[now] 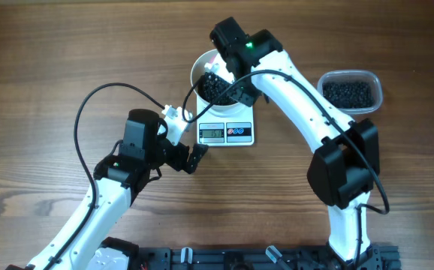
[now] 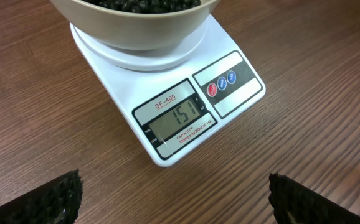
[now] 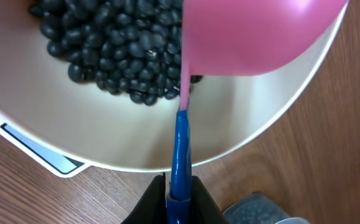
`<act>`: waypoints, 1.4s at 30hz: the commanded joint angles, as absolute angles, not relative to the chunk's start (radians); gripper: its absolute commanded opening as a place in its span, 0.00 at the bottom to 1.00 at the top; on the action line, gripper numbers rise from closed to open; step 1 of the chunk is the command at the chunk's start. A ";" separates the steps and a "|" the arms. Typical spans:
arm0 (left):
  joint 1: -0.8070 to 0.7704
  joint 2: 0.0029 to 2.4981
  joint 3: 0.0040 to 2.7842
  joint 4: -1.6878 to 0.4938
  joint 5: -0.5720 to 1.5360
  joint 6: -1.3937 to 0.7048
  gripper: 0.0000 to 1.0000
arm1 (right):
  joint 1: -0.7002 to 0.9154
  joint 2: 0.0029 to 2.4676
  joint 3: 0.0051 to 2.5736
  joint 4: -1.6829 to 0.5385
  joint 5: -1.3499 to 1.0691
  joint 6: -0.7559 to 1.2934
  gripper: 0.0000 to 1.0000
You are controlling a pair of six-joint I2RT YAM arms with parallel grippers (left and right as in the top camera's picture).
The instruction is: Scoop item into bowl and weigh 150g on scale
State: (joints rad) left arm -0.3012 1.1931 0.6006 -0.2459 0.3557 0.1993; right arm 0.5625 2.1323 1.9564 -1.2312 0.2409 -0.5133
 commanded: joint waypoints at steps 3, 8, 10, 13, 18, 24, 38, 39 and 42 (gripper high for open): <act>-0.305 1.192 0.598 -0.244 0.350 0.194 1.00 | 0.565 2.138 1.922 -1.208 0.259 -0.550 0.04; -0.305 1.192 0.598 -0.244 0.350 0.194 1.00 | 0.564 2.164 1.922 -1.193 0.235 -0.547 0.04; -0.305 1.192 0.598 -0.244 0.350 0.194 1.00 | 0.564 2.172 1.922 -1.193 0.235 -0.546 0.04; -0.305 1.192 0.598 -0.244 0.350 0.194 1.00 | 0.564 2.172 1.922 -1.194 0.239 -0.545 0.04; -0.305 1.192 0.598 -0.244 0.350 0.194 1.00 | 0.564 2.172 1.922 -1.188 0.239 -0.533 0.04; -0.305 1.192 0.598 -0.244 0.350 0.194 1.00 | 0.546 2.158 1.997 -1.199 0.178 -0.478 0.04; -0.305 1.192 0.598 -0.244 0.350 0.194 1.00 | 0.447 2.092 1.999 -1.309 -0.067 -0.397 0.04; -0.305 1.192 0.598 -0.244 0.350 0.194 1.00 | 0.447 2.091 1.999 -1.305 -0.065 -0.393 0.04; -0.305 1.192 0.598 -0.244 0.350 0.194 1.00 | 0.445 2.090 1.999 -1.303 -0.065 -0.400 0.04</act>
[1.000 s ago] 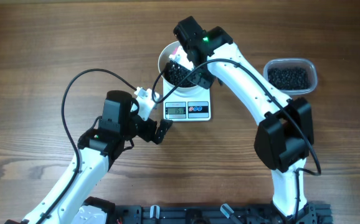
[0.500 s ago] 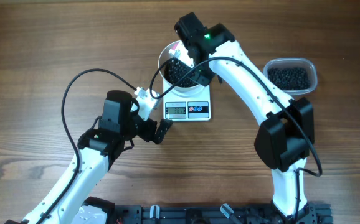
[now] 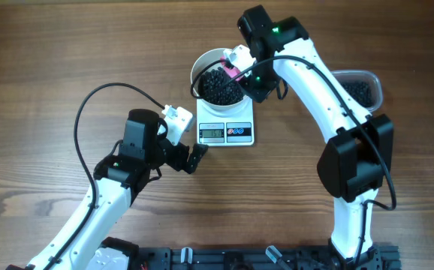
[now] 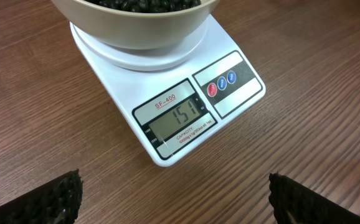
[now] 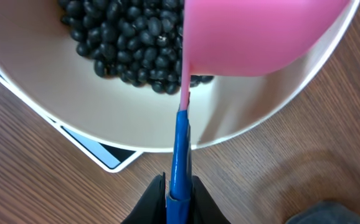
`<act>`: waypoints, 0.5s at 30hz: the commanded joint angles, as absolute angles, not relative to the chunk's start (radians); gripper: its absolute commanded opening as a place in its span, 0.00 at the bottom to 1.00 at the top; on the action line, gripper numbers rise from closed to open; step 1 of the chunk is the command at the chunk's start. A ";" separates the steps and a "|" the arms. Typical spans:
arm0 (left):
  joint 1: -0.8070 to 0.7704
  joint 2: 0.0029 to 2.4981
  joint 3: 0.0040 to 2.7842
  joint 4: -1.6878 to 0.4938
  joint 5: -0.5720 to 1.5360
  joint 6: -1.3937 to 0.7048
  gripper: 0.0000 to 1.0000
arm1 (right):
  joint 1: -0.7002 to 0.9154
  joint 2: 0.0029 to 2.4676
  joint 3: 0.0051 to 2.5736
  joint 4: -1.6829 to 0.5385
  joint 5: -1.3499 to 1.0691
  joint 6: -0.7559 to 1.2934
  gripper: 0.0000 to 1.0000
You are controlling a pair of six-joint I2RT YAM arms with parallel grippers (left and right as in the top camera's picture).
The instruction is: Scoop item into bowl and weigh 150g on scale
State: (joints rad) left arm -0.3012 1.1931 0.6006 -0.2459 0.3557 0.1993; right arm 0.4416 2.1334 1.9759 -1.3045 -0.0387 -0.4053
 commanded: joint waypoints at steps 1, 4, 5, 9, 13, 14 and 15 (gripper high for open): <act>-0.305 1.192 0.598 -0.244 0.350 0.194 1.00 | 0.445 2.090 1.999 -1.306 -0.066 -0.423 0.04; -0.305 1.192 0.598 -0.244 0.350 0.194 1.00 | 0.458 2.090 1.999 -1.319 0.006 -0.471 0.04; -0.305 1.192 0.598 -0.244 0.350 0.194 1.00 | 0.466 2.090 1.999 -1.320 0.037 -0.472 0.04; -0.305 1.192 0.598 -0.244 0.350 0.194 1.00 | 0.496 2.091 1.973 -1.324 0.137 -0.495 0.04; -0.305 1.192 0.598 -0.244 0.350 0.194 1.00 | 0.525 2.091 1.955 -1.302 0.221 -0.496 0.04; -0.305 1.192 0.598 -0.244 0.350 0.194 1.00 | 0.526 2.091 1.954 -1.295 0.240 -0.497 0.04; -0.305 1.192 0.598 -0.244 0.350 0.194 1.00 | 0.526 2.093 1.954 -1.290 0.248 -0.497 0.04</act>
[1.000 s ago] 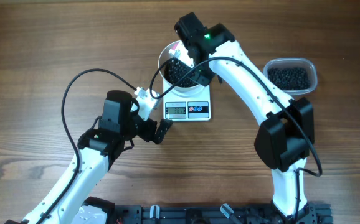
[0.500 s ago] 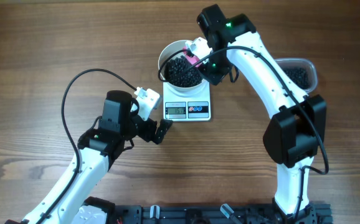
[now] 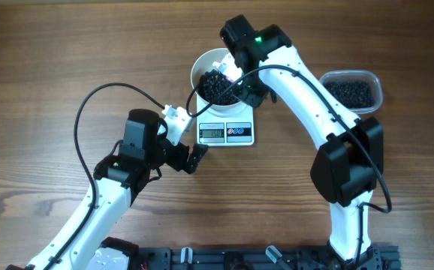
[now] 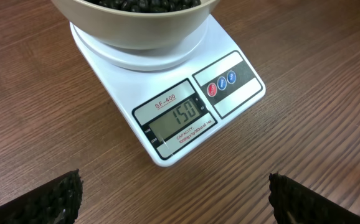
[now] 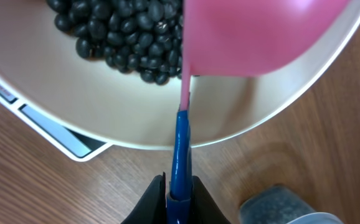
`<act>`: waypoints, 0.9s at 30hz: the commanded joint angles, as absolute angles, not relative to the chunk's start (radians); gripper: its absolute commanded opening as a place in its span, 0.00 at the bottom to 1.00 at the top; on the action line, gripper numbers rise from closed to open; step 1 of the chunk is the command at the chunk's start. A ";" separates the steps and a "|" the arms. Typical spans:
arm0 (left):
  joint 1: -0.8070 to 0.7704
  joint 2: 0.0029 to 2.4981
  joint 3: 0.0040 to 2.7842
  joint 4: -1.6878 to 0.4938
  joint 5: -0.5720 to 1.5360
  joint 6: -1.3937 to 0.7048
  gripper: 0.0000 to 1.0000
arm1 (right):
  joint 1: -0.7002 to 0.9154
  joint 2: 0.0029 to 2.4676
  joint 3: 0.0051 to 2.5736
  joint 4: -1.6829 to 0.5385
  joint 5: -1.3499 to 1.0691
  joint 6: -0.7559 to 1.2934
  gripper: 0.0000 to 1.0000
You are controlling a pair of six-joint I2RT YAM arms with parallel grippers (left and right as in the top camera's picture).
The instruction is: Scoop item into bowl and weigh 150g on scale
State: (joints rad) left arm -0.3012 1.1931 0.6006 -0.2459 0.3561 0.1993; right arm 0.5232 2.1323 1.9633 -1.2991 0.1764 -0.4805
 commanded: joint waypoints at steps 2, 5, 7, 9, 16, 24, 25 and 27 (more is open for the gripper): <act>-0.305 1.192 0.598 -0.244 0.350 0.194 1.00 | 0.527 2.103 1.954 -1.295 0.263 -0.497 0.04; -0.305 1.192 0.598 -0.244 0.350 0.194 1.00 | 0.542 2.108 1.954 -1.304 0.294 -0.498 0.04; -0.305 1.192 0.598 -0.244 0.350 0.194 1.00 | 0.549 2.109 1.954 -1.318 0.290 -0.497 0.04; -0.305 1.192 0.598 -0.244 0.350 0.194 1.00 | 0.554 2.109 1.954 -1.321 0.290 -0.498 0.04; -0.305 1.192 0.598 -0.244 0.350 0.194 1.00 | 0.560 2.129 1.954 -1.322 0.287 -0.496 0.04; -0.305 1.192 0.598 -0.244 0.350 0.194 1.00 | 0.567 2.152 1.954 -1.332 0.268 -0.494 0.04; -0.305 1.192 0.598 -0.244 0.350 0.194 1.00 | 0.567 2.152 1.949 -1.334 0.269 -0.493 0.04; -0.305 1.192 0.598 -0.244 0.350 0.194 1.00 | 0.567 2.152 1.940 -1.339 0.269 -0.493 0.04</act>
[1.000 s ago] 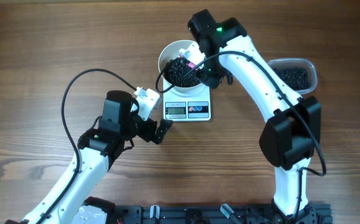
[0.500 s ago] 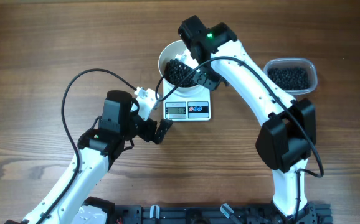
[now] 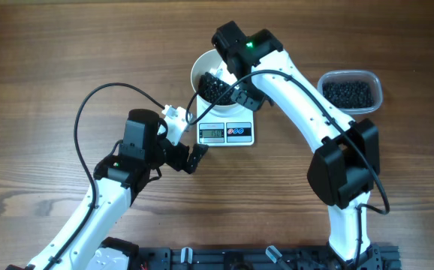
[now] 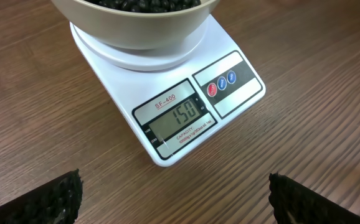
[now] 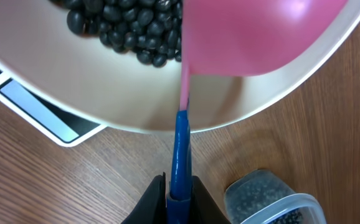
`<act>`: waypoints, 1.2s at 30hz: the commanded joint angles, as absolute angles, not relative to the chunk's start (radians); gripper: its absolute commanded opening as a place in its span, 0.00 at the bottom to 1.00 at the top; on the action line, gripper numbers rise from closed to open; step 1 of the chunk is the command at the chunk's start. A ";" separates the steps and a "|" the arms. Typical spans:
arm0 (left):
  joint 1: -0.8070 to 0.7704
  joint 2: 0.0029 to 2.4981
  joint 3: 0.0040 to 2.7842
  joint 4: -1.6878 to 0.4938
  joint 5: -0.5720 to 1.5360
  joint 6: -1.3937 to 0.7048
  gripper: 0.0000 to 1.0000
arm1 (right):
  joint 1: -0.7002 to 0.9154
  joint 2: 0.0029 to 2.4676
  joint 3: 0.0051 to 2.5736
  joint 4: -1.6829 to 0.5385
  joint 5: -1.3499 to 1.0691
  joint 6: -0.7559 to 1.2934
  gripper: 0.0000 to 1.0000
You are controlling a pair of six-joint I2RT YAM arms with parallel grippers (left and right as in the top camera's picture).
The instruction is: Scoop item into bowl and weigh 150g on scale
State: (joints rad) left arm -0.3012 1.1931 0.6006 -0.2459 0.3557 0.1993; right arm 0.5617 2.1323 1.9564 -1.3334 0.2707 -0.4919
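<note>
A cream bowl (image 3: 200, 69) of black beans (image 5: 127, 25) stands on the white scale (image 4: 186, 106), whose display (image 4: 181, 116) reads 150. My right gripper (image 5: 179, 193) is shut on the blue handle (image 5: 180, 149) of a pink scoop (image 5: 255, 34) held over the bowl's near rim. The left gripper (image 4: 174, 198) hovers open just in front of the scale, holding nothing; only its fingertips (image 4: 49, 199) show at the bottom corners.
A clear plastic tub (image 3: 350, 91) of black beans sits at the right of the scale, also at the bottom of the right wrist view as a tub (image 5: 273, 202). Wooden table (image 3: 52, 60) all around.
The right gripper with the scoop has shifted a little left over the bowl. The scale still reads 150. The left arm has not moved.
At first the scoop hung over the beans and the scale read 151. Then the right arm stood further right of the bowl, still 151. After that it was back over the bowl with the display at 150, where it stays.
</note>
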 commanded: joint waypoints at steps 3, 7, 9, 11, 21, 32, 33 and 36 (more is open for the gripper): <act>-0.305 1.192 0.598 -0.244 0.350 0.194 1.00 | 0.569 2.152 1.928 -1.337 0.268 -0.493 0.04; -0.305 1.192 0.598 -0.244 0.350 0.194 1.00 | 0.569 2.153 1.928 -1.320 0.268 -0.494 0.04; -0.305 1.192 0.598 -0.244 0.350 0.194 1.00 | 0.569 2.154 1.922 -1.301 0.268 -0.494 0.04; -0.305 1.192 0.598 -0.244 0.350 0.194 1.00 | 0.569 2.155 1.922 -1.289 0.269 -0.494 0.04; -0.305 1.192 0.598 -0.244 0.350 0.194 1.00 | 0.569 2.197 1.922 -1.268 0.306 -0.490 0.04; -0.305 1.192 0.598 -0.244 0.350 0.194 1.00 | 0.586 2.197 1.924 -1.296 0.215 -0.523 0.04; -0.305 1.192 0.598 -0.244 0.350 0.194 1.00 | 0.586 2.195 1.924 -1.298 0.204 -0.524 0.04; -0.305 1.192 0.598 -0.244 0.350 0.194 1.00 | 0.586 2.186 1.926 -1.303 0.196 -0.524 0.04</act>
State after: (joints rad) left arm -0.3012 1.1931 0.6006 -0.2459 0.3557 0.1993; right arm 0.5755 2.1769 1.9320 -1.2964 0.2493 -0.5026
